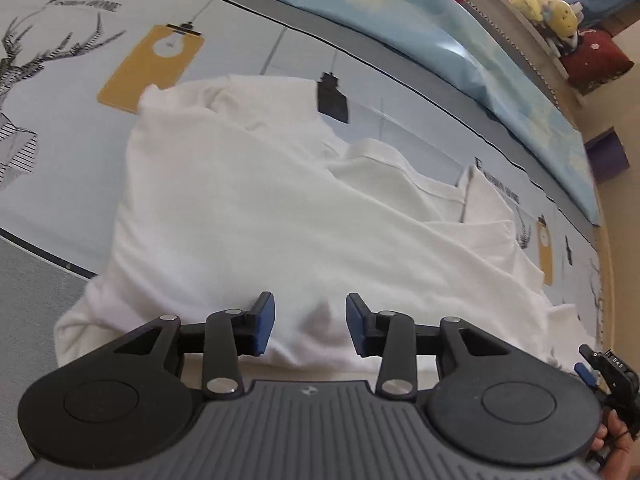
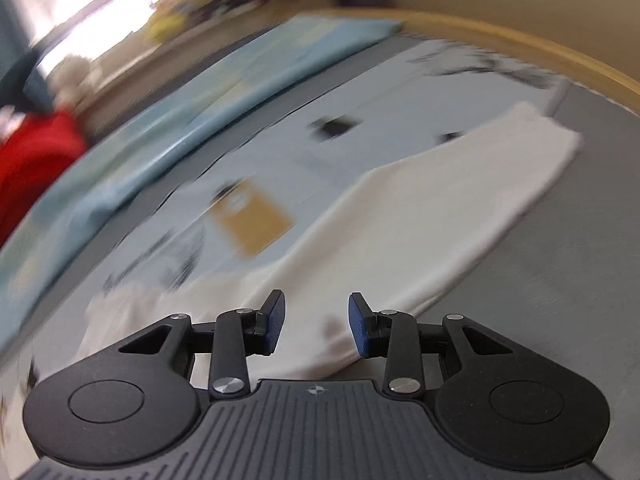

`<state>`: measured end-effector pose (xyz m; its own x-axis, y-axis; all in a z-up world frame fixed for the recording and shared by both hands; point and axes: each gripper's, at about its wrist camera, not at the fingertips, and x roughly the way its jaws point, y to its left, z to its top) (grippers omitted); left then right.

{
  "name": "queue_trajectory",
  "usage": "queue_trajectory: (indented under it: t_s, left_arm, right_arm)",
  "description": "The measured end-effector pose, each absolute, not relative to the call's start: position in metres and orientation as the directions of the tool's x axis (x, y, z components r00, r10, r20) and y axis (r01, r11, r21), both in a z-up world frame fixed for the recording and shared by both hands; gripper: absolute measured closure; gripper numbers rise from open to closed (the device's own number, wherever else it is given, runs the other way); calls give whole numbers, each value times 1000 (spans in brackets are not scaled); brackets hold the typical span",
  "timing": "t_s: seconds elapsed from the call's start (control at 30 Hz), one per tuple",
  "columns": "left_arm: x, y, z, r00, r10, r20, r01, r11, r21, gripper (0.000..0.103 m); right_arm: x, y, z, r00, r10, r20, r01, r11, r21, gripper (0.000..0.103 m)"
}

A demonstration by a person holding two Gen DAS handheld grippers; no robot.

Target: Fold small clothes

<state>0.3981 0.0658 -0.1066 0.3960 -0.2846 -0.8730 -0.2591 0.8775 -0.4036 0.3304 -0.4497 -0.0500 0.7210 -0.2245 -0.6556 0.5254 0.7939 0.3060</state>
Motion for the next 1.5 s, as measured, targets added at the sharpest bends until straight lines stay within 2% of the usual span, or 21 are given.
queue_trajectory:
  t_s: [0.27,0.53,0.6,0.63,0.67,0.77,0.9,1.03,1.1,1.17,1.27,1.33,1.4,1.43,1.5]
  left_arm:
    - [401,54,-104,385,-287,-877,-224,893,-391,59]
    - [402,52,-103,378,-285,-881,-216,898,-383,59]
    - [401,55,-101,382,-283,-880,-218,897,-384,59]
    - [401,57,-100,384,-281,-880,-220,897,-383,59]
    - [401,59,-99,385,-279,-880,-221,897,-382,59]
    - [399,68,-96,394,-280,-876,-224,895,-387,59]
    - [395,80,-92,404,-278,-871,-244,886,-395,59]
    - [393,95,-85,424,-273,-864,-266,874,-407,59]
    - [391,102,-81,433,-270,-860,-281,866,-414,59]
    - [389,110,-78,442,-269,-856,-298,856,-422,60]
    - [387,124,-74,456,-266,-849,-328,837,-438,59]
    - [386,133,-70,466,-268,-843,-342,824,-451,59]
    - [385,141,-67,476,-269,-837,-360,809,-465,59]
    - [384,147,-66,483,-269,-833,-372,798,-473,59]
    - [382,154,-65,492,-265,-829,-392,783,-483,59]
  right_arm:
    - [303,-566,-86,682,-323,-656,698,556,452,65]
    - [298,-610,-119,742,-333,-582,670,408,621,67]
    - [302,-609,-120,743,-350,-570,669,407,622,73]
    - [304,-607,-120,739,-363,-567,673,408,617,90]
    - [306,-605,-120,734,-369,-570,679,410,609,99]
    - [313,-595,-109,707,-423,-567,707,451,545,99]
    - [329,-561,-80,657,-542,-524,747,564,352,100]
    - [345,-496,-33,742,-566,-360,652,735,188,100]
    - [350,-447,-12,831,-485,-272,530,840,120,100]
    - [348,-387,3,923,-329,-198,341,939,32,100]
    - [331,-285,9,987,58,-150,-77,989,-124,100]
    - [310,-223,-2,916,343,-206,-381,904,-192,99]
    - [295,-176,-23,787,510,-346,-593,781,-198,99]
    - [290,-156,-38,730,535,-426,-651,734,-194,98]
    - [281,-130,-60,699,477,-532,-661,715,-228,98]
